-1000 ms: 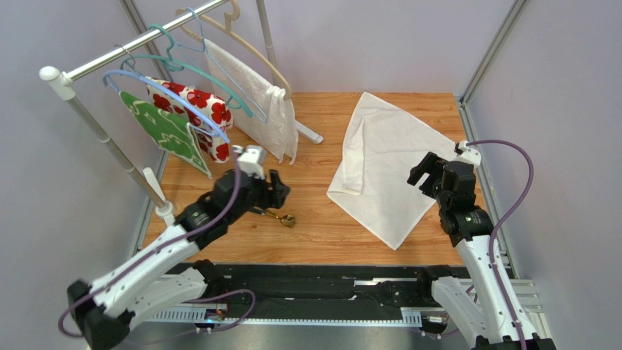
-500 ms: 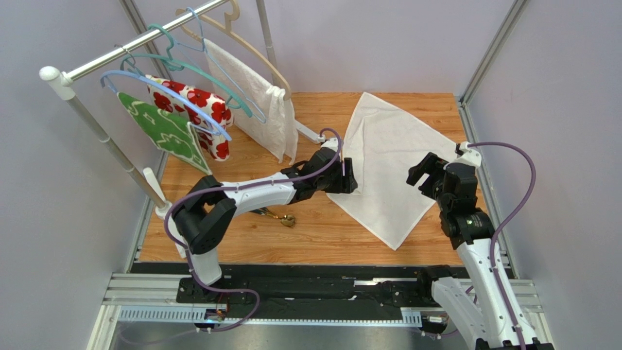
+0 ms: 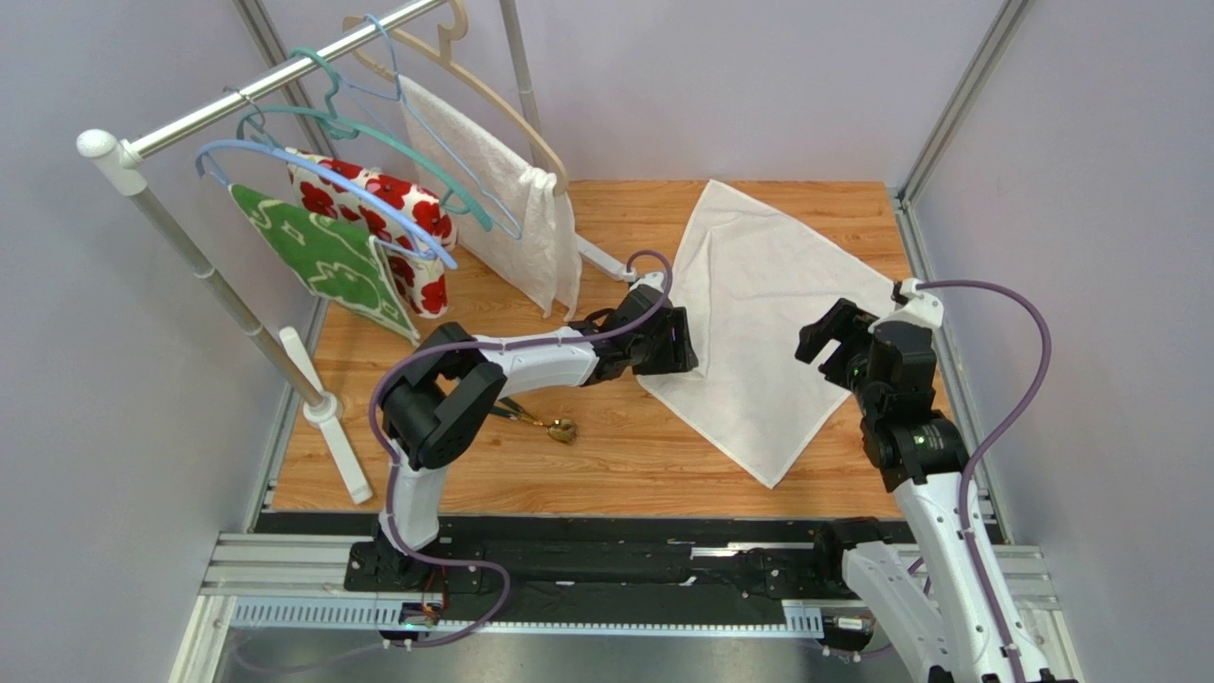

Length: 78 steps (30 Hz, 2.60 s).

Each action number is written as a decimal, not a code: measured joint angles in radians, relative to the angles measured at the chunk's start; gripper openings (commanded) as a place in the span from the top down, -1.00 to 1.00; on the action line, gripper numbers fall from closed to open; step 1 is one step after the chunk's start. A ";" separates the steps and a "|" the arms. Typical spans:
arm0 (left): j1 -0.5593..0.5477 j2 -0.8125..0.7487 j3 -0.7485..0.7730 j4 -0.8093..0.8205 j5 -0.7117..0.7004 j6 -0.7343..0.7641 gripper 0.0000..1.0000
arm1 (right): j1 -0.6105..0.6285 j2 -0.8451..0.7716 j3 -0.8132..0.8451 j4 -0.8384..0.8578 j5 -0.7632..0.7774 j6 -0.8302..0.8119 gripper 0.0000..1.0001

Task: Fold the napkin, place the utensils inside, and roll it up
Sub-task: Flatten the napkin out

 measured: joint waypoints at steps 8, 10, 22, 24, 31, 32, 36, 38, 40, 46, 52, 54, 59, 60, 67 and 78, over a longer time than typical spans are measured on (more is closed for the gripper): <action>0.013 0.027 0.014 -0.003 -0.001 -0.006 -0.22 | 0.000 -0.009 0.000 0.000 0.000 -0.007 -0.64; 0.019 0.033 0.018 -0.003 0.000 -0.007 -0.16 | 0.000 -0.009 0.000 0.000 0.000 -0.007 -0.64; 0.038 0.072 0.023 0.010 0.009 -0.041 0.10 | 0.000 -0.024 0.000 0.000 0.000 -0.008 -0.64; 0.037 0.076 0.023 0.019 0.015 -0.047 0.15 | 0.000 -0.026 0.000 0.000 0.000 -0.008 -0.64; 0.037 0.111 0.046 0.047 0.051 -0.078 0.63 | 0.000 -0.027 0.000 0.000 0.000 -0.009 -0.64; 0.037 0.116 0.046 0.047 0.053 -0.080 0.83 | 0.000 -0.028 0.000 0.000 0.001 -0.010 -0.64; 0.038 0.119 0.046 0.050 0.053 -0.086 1.00 | 0.000 -0.032 0.000 0.000 0.001 -0.011 -0.64; 0.038 0.118 0.046 0.050 0.050 -0.081 1.00 | 0.000 -0.032 -0.001 0.000 0.001 -0.011 -0.63; 0.041 0.115 0.046 0.046 0.039 -0.072 1.00 | 0.000 -0.032 -0.001 -0.001 0.001 -0.011 -0.63; 0.082 0.016 0.029 -0.018 -0.034 0.015 1.00 | 0.000 -0.024 -0.006 0.000 0.000 -0.011 -0.61; 0.185 -0.075 0.031 -0.080 -0.109 0.158 1.00 | 0.000 0.062 -0.013 0.031 -0.056 0.006 -0.61; 0.214 -0.073 0.033 -0.109 -0.136 0.201 1.00 | 0.000 0.111 -0.016 0.049 -0.088 0.020 -0.61; 0.232 -0.072 0.033 -0.193 -0.205 0.283 1.00 | 0.000 0.262 -0.018 0.095 -0.172 0.054 -0.59; 0.229 -0.072 0.033 -0.205 -0.223 0.298 1.00 | 0.000 0.291 -0.018 0.105 -0.184 0.058 -0.59; 0.229 -0.053 0.047 -0.257 -0.299 0.370 0.80 | -0.003 0.524 -0.006 0.121 -0.221 0.081 -0.62; 0.225 -0.052 0.047 -0.277 -0.306 0.440 -0.48 | -0.153 0.731 0.012 0.102 -0.259 0.134 -0.67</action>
